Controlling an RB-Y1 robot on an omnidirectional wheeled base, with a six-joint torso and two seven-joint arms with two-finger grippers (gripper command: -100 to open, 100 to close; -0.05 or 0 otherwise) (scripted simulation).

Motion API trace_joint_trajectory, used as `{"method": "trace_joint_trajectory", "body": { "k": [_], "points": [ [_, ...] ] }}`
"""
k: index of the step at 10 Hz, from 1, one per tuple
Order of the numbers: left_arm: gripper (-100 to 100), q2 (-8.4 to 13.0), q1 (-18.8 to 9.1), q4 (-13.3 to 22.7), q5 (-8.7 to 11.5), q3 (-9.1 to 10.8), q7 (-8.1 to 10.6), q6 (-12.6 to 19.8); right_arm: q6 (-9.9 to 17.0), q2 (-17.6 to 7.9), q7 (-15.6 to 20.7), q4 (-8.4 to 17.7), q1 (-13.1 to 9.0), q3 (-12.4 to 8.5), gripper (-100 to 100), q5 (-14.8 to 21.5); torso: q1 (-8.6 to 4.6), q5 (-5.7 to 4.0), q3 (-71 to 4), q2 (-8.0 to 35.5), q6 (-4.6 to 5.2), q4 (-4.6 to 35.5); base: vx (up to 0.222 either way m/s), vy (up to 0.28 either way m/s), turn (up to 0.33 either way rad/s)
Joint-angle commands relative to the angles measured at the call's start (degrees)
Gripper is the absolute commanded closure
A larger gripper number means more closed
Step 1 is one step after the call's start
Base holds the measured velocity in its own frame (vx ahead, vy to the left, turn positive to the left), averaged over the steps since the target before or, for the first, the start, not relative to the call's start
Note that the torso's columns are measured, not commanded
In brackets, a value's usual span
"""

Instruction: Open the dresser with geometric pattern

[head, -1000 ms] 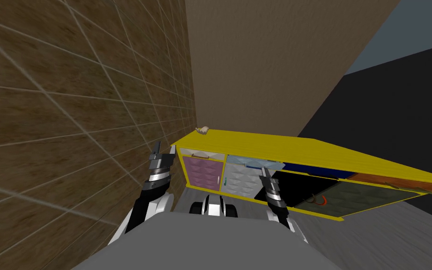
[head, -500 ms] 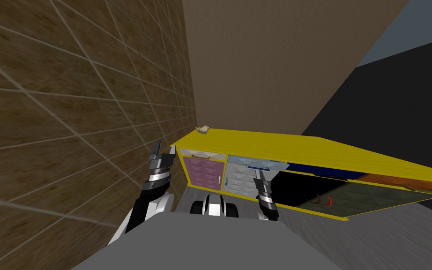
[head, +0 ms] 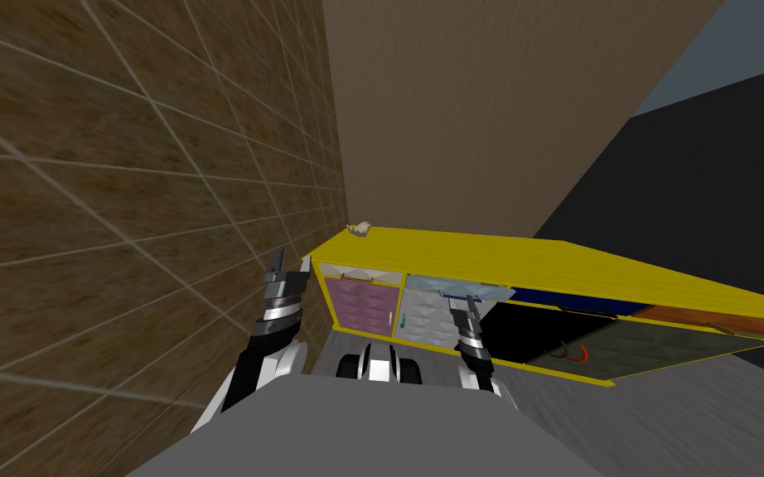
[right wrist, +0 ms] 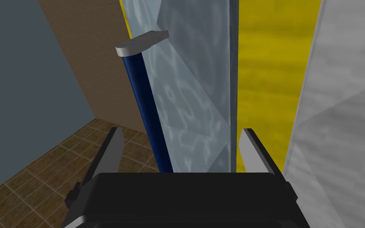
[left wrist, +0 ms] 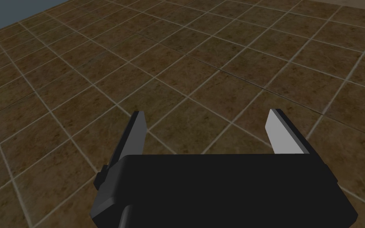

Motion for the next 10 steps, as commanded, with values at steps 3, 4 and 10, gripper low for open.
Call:
{"method": "trace_joint_trajectory", "body": {
  "k": [3, 4, 10],
  "points": [
    [0, 0.01, 0.00, 0.00, 0.00, 0.01, 0.00, 0.00, -1.33, 1.27, 0.74, -0.12, 1.31, 0.12, 100, 0.12, -0.14, 0.04, 0.06, 0.16, 0.01, 0.14, -0.002, -0.030, 0.028],
    [0, 0.01, 0.00, 0.00, 0.00, 0.01, 0.00, 0.00, -2.39, 1.85, 1.35, 0.39, 1.81, 0.13, 100, 0.14, -0.20, -0.05, 0.13, 0.19, 0.05, 0.10, -0.007, -0.056, 0.021],
    [0, -0.01, -0.02, 0.00, 0.00, -0.01, 0.00, 0.00, 1.56, -0.99, -2.02, -1.95, 0.54, 0.33, 100, 0.24, 0.04, 0.06, 0.28, 0.49, 0.09, 0.19, -0.113, 0.052, -0.038]
  ]
}}
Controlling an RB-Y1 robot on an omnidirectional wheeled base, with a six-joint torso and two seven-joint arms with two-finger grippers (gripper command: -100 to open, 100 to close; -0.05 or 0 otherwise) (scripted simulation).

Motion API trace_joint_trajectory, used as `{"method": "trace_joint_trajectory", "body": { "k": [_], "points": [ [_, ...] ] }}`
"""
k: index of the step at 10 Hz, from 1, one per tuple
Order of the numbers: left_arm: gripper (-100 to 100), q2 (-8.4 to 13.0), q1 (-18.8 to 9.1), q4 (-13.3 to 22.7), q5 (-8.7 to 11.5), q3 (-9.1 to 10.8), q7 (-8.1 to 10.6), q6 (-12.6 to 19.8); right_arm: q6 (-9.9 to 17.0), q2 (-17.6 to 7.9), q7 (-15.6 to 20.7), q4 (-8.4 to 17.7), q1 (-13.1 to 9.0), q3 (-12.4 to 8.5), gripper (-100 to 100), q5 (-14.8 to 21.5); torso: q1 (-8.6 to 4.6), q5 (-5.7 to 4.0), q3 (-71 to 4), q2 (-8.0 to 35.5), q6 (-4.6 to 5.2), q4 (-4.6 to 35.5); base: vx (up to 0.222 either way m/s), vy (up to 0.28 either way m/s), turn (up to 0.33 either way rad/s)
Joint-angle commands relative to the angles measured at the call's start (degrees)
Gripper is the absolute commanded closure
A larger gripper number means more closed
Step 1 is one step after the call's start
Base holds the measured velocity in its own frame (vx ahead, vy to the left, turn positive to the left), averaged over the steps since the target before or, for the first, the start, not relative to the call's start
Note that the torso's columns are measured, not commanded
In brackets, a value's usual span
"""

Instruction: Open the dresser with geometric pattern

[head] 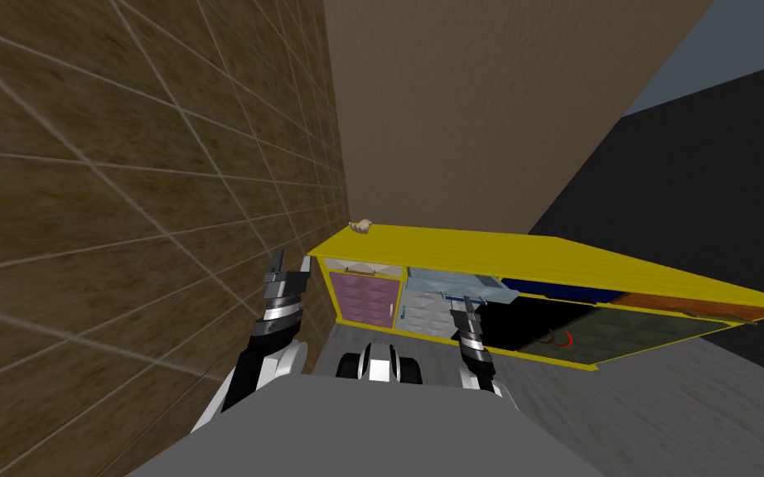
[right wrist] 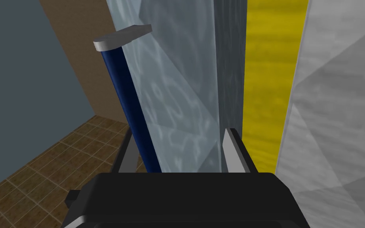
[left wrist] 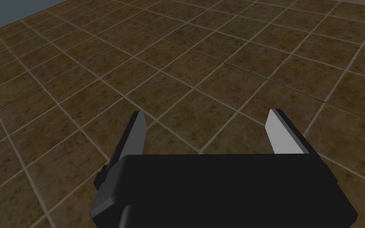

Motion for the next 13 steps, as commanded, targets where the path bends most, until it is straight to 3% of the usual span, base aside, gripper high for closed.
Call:
{"method": "trace_joint_trajectory", "body": {
  "k": [1, 2, 8, 12, 13],
  "points": [
    [0, 0.00, 0.00, 0.00, 0.00, 0.00, 0.00, 0.00, 1.28, -0.49, -0.91, -0.67, 0.11, 0.04, 100, 0.07, 0.06, 0.13, -0.14, -0.18, -0.04, 0.09, -0.070, 0.040, -0.024],
    [0, 0.01, 0.02, 0.00, 0.00, 0.01, 0.00, 0.00, 3.89, -1.92, -2.61, -1.52, -0.70, 0.04, -100, 0.13, 0.02, 0.13, -0.33, -0.52, -0.13, 0.03, -0.052, 0.041, -0.034],
    [0, 0.01, 0.02, 0.00, 0.00, 0.01, 0.00, 0.00, 11.47, -6.83, -7.89, -4.83, -4.28, 0.15, -100, 0.18, 0.39, 0.41, 0.03, 0.14, -0.07, 0.39, -0.050, 0.070, -0.033],
    [0, 0.01, 0.03, 0.00, 0.00, 0.01, 0.00, 0.00, 12.56, -7.54, -8.65, -5.30, -4.79, 0.17, -100, 0.19, 0.47, 0.62, 0.10, 0.29, 0.04, 0.63, -0.015, 0.021, -0.003],
    [0, 0.01, 0.03, 0.00, 0.00, 0.01, 0.00, 0.00, 12.92, -7.26, -8.40, -3.73, -4.36, 0.34, -100, 0.48, 0.53, 0.64, 0.15, 0.38, 0.04, 0.67, 0.000, 0.000, 0.000]
  ]
}}
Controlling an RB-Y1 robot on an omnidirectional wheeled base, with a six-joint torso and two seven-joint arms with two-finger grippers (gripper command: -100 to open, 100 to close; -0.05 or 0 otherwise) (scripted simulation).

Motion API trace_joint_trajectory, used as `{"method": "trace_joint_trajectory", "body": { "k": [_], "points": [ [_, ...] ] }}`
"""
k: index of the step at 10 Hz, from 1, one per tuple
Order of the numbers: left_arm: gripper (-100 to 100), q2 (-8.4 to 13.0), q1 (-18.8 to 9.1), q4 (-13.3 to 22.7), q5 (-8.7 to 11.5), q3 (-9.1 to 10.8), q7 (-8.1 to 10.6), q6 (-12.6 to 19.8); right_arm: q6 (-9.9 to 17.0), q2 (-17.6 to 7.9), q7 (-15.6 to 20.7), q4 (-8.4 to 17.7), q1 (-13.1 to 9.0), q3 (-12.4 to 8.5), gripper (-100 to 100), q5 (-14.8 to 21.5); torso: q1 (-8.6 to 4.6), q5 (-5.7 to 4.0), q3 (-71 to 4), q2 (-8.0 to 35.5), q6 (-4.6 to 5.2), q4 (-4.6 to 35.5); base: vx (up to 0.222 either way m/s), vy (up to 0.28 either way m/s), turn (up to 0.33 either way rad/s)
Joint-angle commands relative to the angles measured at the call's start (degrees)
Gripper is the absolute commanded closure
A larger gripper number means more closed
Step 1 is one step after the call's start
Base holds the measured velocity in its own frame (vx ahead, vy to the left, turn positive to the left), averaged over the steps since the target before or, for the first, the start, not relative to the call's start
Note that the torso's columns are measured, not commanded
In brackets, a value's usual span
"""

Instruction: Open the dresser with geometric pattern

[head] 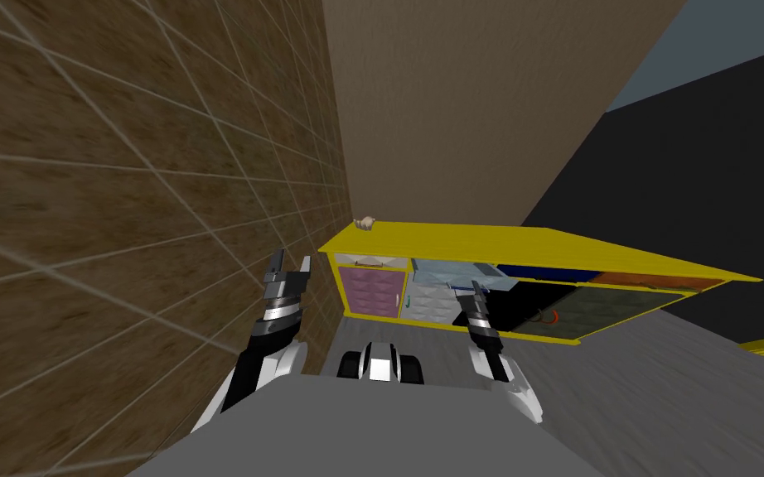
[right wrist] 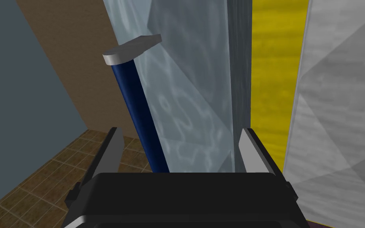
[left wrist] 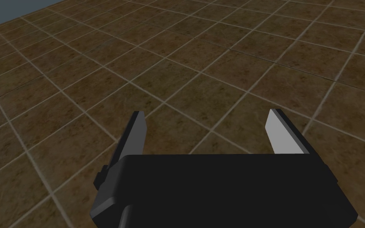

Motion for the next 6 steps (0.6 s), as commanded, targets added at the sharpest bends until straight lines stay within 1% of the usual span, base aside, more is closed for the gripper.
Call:
{"method": "trace_joint_trajectory", "body": {
  "k": [1, 6],
  "points": [
    [0, 0.00, 0.00, 0.00, 0.00, 0.00, 0.00, 0.00, 0.31, 0.07, -0.02, 0.18, 0.18, 0.03, 0, 0.08, -0.06, -0.17, -0.02, -0.09, -0.06, -0.20, 0.000, 0.000, 0.000],
    [0, 0.00, 0.00, 0.00, 0.00, 0.00, 0.00, 0.00, 1.06, 0.34, 0.06, 1.04, 0.93, 0.07, 0, 0.32, -0.44, -0.57, -0.36, -0.71, -0.14, -0.70, 0.000, 0.000, 0.000]
  ]
}}
